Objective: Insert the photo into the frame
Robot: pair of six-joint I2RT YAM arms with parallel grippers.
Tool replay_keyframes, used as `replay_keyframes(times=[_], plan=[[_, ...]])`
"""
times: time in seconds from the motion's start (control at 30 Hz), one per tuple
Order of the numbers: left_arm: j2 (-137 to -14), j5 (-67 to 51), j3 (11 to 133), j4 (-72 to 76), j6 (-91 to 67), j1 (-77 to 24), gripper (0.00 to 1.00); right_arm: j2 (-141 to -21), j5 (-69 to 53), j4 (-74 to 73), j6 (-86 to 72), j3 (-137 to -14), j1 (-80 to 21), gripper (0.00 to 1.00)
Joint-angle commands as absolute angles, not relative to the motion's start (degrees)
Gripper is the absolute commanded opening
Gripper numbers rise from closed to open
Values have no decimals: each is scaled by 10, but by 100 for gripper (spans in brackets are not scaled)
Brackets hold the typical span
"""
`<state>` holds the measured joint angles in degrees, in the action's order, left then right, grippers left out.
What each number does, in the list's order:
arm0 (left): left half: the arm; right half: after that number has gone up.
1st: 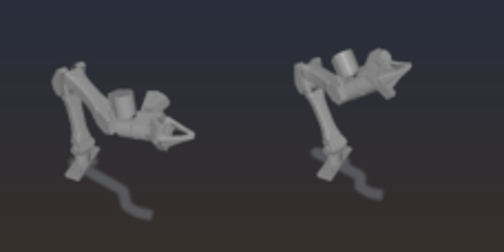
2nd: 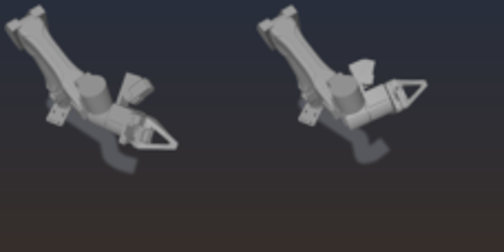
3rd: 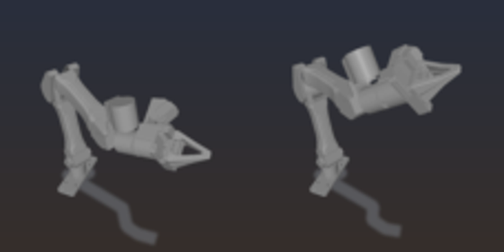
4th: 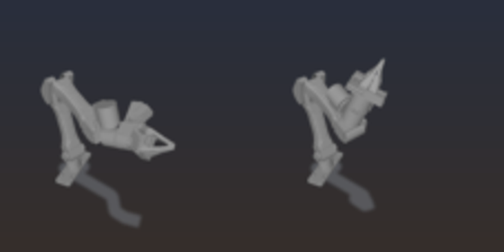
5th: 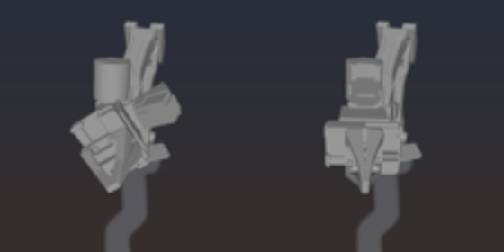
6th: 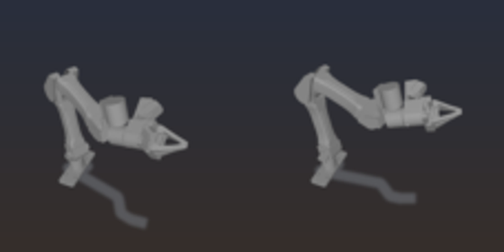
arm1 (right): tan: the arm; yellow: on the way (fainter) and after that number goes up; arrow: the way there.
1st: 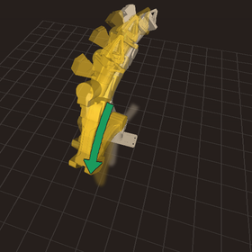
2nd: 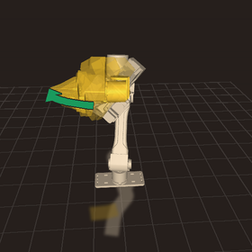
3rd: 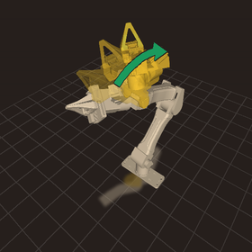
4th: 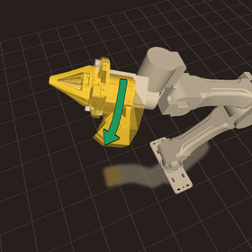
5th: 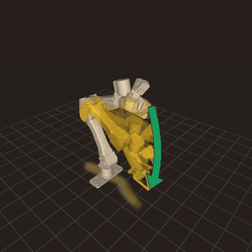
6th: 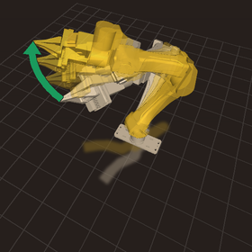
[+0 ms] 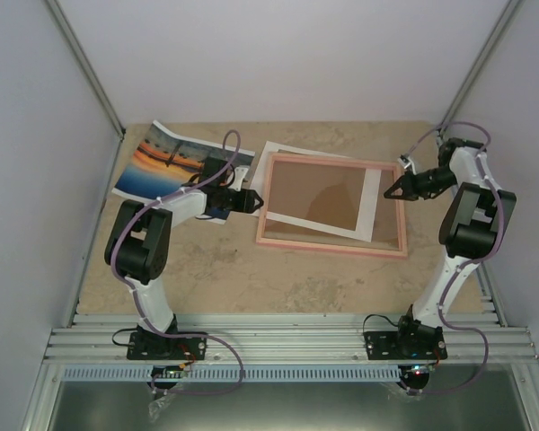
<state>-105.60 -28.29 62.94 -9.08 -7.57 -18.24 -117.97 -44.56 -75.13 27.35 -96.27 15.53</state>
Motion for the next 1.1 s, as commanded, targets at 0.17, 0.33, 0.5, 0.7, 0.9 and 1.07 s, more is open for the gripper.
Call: replay_keyframes(times=[0.17,0.33,0.5,0.7,0.9,1.07], plan=[[-1058,-292,634,-73,-81,-187,59,-1172,-514,-771,256,-931,157,1],[-1052,-288,629,-73,-82,-188,59,-1160,-518,-772,256,-923,158,1],[-1047,-286,623,-69,-82,-188,59,-1153,-510,-772,258,-921,164,1],[-1043,-308,611,-57,-85,-191,56,-1150,-501,-770,263,-915,163,1],[-1046,-314,610,-55,-97,-197,60,-1160,-509,-769,280,-894,163,1],[-1059,-302,616,-57,-103,-197,59,-1171,-493,-734,265,-876,163,1]])
